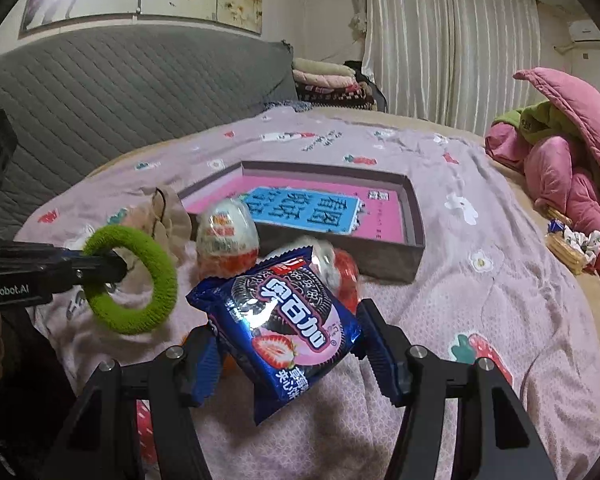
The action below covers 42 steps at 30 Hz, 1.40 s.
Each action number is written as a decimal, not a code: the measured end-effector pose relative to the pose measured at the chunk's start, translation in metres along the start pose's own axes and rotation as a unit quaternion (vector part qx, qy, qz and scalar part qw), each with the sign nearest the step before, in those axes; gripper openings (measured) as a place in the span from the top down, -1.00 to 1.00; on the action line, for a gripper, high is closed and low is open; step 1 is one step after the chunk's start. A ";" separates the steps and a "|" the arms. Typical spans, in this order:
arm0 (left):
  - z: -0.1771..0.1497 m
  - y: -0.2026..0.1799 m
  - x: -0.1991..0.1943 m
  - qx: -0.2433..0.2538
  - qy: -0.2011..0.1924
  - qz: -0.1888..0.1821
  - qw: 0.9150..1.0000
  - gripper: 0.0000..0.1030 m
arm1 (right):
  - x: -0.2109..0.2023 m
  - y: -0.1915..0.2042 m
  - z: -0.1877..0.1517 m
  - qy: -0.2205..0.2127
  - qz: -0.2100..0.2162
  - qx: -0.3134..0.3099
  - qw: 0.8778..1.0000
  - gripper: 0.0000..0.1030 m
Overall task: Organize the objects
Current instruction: 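Carry the green ring and Oreo pack over the grey tray with both tools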
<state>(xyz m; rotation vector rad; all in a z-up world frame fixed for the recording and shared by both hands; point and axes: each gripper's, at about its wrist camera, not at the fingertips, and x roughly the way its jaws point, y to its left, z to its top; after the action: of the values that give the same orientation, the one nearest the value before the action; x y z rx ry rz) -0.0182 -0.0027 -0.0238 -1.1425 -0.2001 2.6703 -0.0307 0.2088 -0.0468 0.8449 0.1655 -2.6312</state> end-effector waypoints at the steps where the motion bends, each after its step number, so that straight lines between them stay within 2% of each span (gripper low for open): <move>1: 0.000 -0.001 -0.001 0.001 -0.001 -0.001 1.000 0.77 | -0.001 0.001 0.001 -0.002 -0.005 -0.002 1.000 -0.21; 3: 0.001 -0.002 -0.003 0.003 -0.004 -0.003 1.000 0.77 | -0.002 0.001 0.003 -0.004 0.003 0.000 1.000 -0.21; 7: 0.005 -0.003 -0.006 0.006 -0.012 -0.004 1.000 0.77 | -0.005 0.004 0.009 -0.011 -0.013 -0.012 1.000 -0.21; 12: 0.011 -0.005 -0.009 0.010 -0.023 -0.003 1.000 0.77 | -0.011 0.005 0.017 -0.022 -0.014 -0.010 1.000 -0.21; 29: 0.041 -0.005 0.000 0.029 -0.051 0.030 0.998 0.77 | -0.008 0.006 0.048 -0.047 -0.021 -0.001 0.999 -0.21; 42: 0.061 0.003 0.017 0.026 -0.044 0.046 0.998 0.77 | 0.012 0.004 0.072 -0.055 -0.023 0.004 0.998 -0.21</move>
<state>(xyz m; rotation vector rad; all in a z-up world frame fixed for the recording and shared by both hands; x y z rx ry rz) -0.0743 -0.0030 0.0060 -1.0430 -0.0952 2.7918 -0.0767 0.1859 0.0050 0.7035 0.1469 -2.7145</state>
